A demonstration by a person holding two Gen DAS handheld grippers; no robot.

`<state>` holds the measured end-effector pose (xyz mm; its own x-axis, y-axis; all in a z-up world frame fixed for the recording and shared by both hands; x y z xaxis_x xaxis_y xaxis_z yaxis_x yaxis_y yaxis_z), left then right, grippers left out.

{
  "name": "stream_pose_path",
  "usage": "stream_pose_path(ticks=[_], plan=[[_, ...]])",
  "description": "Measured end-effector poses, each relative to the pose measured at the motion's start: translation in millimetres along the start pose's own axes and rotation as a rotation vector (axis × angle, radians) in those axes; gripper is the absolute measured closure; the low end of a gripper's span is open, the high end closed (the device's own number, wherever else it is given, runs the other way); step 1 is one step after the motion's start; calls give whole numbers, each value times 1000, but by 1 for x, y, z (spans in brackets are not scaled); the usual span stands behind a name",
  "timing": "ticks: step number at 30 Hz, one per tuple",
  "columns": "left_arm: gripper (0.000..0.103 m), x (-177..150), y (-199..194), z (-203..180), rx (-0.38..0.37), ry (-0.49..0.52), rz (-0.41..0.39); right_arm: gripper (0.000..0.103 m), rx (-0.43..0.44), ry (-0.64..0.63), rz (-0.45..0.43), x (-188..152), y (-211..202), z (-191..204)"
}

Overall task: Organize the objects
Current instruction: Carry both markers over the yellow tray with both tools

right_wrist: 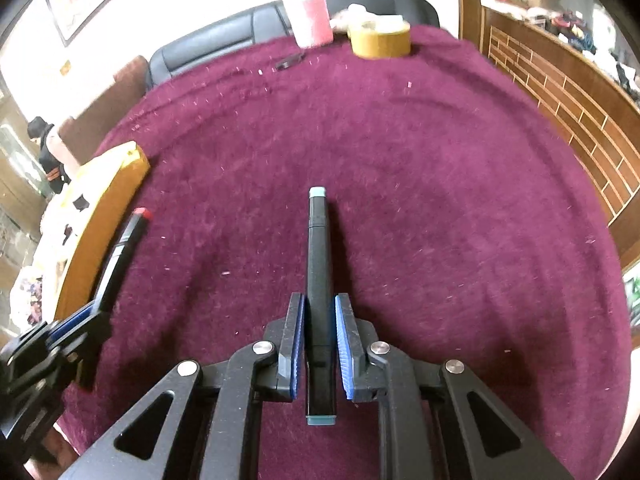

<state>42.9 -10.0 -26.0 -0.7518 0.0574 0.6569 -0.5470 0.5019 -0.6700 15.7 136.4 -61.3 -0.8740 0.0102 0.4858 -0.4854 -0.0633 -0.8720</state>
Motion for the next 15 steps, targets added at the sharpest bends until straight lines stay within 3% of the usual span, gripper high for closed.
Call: stream_pose_path(ticks=[7, 15], plan=[[89, -10, -19, 14, -3, -36, -22, 87, -44, -13, -22, 7, 6, 7], [89, -4, -75, 48, 32, -76, -110, 86, 108, 23, -127, 17, -47, 31]])
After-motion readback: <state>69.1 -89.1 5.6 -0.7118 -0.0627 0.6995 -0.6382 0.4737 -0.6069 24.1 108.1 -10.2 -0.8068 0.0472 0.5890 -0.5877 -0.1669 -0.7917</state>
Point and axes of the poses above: each gripper's, at about its wrist camera, not at the fingertips, and y roughly the way its jaws point, z to its left, x to its top, the point moved 9 cm from there along y, roughly the way its jaws point, and after that the axes turned 8 degrees about -x, right-handed, at the moved point
